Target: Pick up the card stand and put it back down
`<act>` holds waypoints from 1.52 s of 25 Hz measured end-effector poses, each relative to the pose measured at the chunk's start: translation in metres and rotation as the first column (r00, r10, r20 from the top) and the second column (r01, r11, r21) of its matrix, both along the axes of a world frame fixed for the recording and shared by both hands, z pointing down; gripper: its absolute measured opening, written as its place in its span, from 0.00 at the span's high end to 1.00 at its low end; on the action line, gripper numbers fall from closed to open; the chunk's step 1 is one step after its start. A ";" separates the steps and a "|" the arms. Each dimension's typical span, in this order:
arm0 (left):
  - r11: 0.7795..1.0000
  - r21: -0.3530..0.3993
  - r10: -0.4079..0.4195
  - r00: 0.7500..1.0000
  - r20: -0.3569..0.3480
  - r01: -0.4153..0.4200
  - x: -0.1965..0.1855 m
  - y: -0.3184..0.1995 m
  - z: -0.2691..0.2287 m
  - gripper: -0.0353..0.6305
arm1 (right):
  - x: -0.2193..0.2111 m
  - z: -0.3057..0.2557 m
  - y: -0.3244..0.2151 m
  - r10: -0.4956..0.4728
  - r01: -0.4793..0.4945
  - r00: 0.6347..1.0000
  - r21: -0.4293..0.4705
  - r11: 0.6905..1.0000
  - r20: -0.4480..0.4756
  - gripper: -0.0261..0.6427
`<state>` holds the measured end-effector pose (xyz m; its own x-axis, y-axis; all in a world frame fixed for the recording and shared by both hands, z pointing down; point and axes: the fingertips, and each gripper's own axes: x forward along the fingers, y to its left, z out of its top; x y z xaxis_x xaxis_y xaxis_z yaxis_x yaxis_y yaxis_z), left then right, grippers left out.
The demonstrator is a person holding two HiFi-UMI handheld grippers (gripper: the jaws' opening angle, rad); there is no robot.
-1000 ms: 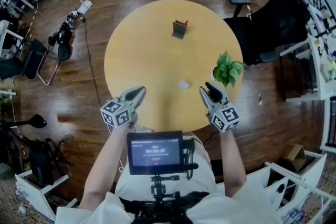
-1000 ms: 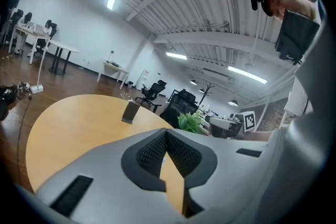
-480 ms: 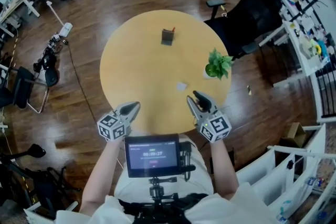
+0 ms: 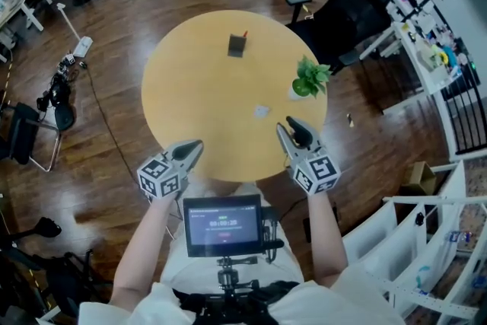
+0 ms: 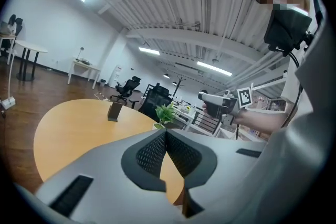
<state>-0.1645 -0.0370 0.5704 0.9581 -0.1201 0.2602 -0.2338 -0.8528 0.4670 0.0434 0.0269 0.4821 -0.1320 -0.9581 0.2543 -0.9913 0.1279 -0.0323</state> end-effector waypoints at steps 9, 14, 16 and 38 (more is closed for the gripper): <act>0.999 -0.002 0.047 0.999 -0.019 -0.047 -0.019 0.030 -0.005 0.95 | -0.043 -0.020 0.027 -0.004 0.004 1.000 -0.015 1.000 0.001 0.76; 0.999 0.008 0.054 0.998 -0.026 -0.054 -0.030 0.043 -0.005 0.95 | -0.042 -0.040 0.030 0.027 -0.028 0.999 0.036 0.999 0.020 0.77; 0.999 0.009 0.047 0.999 -0.026 -0.047 -0.034 0.047 -0.004 0.95 | -0.048 -0.038 0.032 0.018 -0.019 1.000 0.026 1.000 0.009 0.77; 0.997 0.070 -0.037 0.999 -0.032 0.039 0.001 0.112 -0.048 0.95 | -0.015 -0.102 0.120 -0.019 0.014 0.998 0.083 0.996 0.058 0.78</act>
